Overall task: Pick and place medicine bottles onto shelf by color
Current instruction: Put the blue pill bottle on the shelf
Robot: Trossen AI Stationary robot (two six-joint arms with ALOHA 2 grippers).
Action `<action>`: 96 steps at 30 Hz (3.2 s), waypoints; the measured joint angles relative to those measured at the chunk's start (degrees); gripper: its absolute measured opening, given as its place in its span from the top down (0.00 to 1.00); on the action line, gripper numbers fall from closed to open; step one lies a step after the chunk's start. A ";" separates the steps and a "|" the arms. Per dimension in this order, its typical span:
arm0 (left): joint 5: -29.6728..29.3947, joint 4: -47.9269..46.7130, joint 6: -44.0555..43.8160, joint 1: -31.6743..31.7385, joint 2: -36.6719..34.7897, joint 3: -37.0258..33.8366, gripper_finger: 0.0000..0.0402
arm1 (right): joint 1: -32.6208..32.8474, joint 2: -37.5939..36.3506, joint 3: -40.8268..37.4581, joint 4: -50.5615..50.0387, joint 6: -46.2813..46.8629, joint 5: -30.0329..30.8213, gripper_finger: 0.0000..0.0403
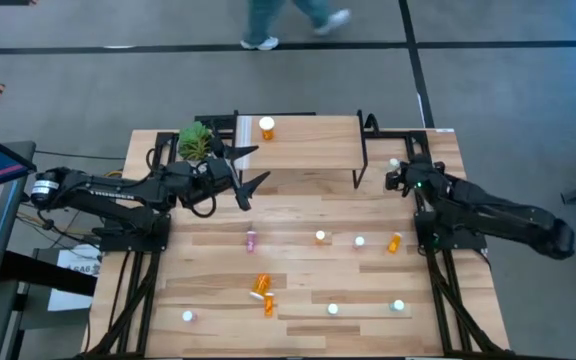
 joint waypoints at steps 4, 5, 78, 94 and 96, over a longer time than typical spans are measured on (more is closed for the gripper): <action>-0.08 -0.01 -0.95 0.86 0.00 0.00 0.21 | -5.54 2.42 0.00 0.24 -0.46 -3.78 0.85; 0.01 0.00 -1.15 0.95 0.00 0.00 0.21 | -6.66 3.20 0.00 0.64 -0.46 -5.00 0.83; 0.03 -2.77 -0.77 1.47 -0.04 0.00 0.21 | -16.91 21.65 22.88 10.49 -11.48 -19.32 0.67; -4.43 -7.29 -2.45 2.18 -0.99 -0.04 0.21 | -7.28 46.42 51.15 10.72 -19.33 -25.12 0.68; -6.13 -8.28 -2.38 2.18 -2.14 -0.04 0.21 | -6.84 49.29 53.84 10.93 -21.24 -26.21 0.67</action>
